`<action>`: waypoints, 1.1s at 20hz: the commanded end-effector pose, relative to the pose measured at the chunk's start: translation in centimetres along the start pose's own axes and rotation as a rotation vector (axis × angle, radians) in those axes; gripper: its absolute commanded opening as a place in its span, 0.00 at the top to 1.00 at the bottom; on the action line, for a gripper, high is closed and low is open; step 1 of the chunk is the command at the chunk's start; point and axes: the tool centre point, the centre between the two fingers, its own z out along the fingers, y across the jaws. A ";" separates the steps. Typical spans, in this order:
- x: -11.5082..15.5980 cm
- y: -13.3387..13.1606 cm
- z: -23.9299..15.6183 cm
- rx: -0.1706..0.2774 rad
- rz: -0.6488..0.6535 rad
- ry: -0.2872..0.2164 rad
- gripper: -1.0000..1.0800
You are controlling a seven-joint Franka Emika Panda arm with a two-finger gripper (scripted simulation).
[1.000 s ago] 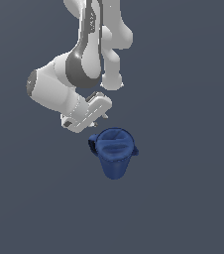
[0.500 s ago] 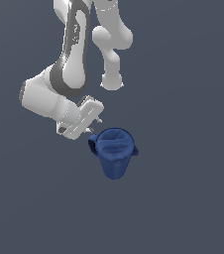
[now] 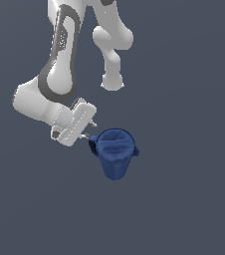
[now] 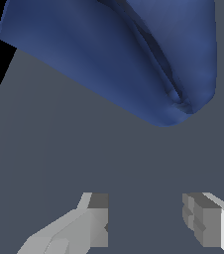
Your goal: Pick up the object and move it to a goal position.
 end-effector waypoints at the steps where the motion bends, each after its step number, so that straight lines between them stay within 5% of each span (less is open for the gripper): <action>1: 0.2 0.6 -0.3 -0.003 -0.050 0.025 0.38; 22: 4.4 3.3 -3.6 -0.113 -0.577 0.157 0.38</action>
